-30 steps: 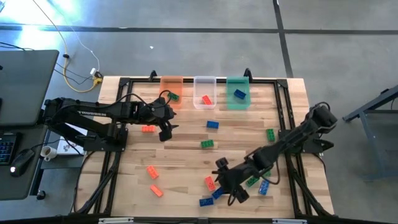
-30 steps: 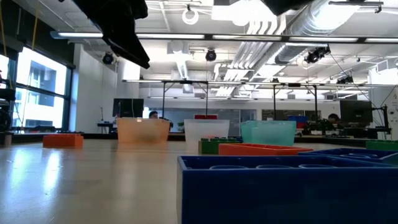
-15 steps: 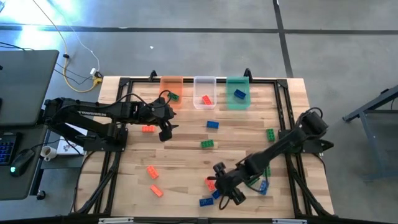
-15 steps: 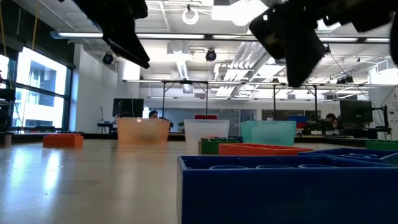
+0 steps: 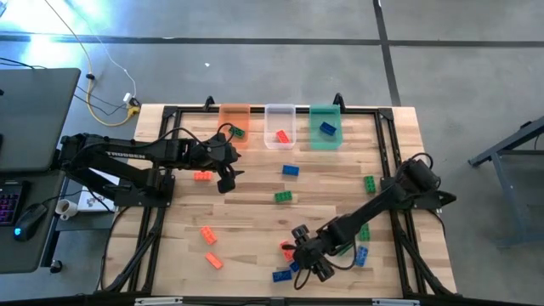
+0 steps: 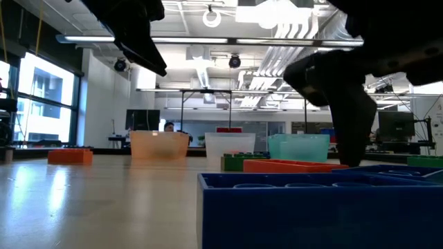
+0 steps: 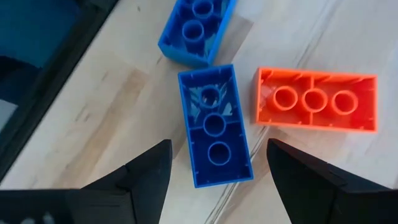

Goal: Sort & place blocks by color
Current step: Put the blue game piece into the green bin

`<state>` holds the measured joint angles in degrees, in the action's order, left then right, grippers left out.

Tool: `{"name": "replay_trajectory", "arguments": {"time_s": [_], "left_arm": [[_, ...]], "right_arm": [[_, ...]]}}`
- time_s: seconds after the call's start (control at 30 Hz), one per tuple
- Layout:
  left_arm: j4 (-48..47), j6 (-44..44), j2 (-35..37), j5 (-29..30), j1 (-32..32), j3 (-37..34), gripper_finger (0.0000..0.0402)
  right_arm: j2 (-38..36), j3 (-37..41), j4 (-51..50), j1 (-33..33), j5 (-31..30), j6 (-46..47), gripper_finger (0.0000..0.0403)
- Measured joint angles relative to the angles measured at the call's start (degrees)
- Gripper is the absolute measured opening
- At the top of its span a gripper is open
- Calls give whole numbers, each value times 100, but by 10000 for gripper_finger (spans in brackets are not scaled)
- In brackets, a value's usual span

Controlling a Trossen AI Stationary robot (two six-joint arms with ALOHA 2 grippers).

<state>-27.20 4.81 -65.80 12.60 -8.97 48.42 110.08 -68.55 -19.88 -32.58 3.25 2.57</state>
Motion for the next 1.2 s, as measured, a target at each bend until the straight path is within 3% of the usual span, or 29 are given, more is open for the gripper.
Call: {"name": "replay_trajectory", "arguments": {"time_s": [0.47, 0.6, 0.8, 1.2], "left_arm": [[2, 2, 0, 0, 0, 0, 259], [0, 0, 0, 0, 0, 0, 259], [0, -1, 0, 0, 0, 0, 259], [-1, -3, 0, 0, 0, 0, 259]], "right_arm": [[330, -2, 183, -7, -29, 107, 249], [357, -11, 194, -4, -71, 276, 216], [359, -11, 230, 0, -47, 500, 119], [-64, 15, -170, -28, 412, 918, 114]]}}
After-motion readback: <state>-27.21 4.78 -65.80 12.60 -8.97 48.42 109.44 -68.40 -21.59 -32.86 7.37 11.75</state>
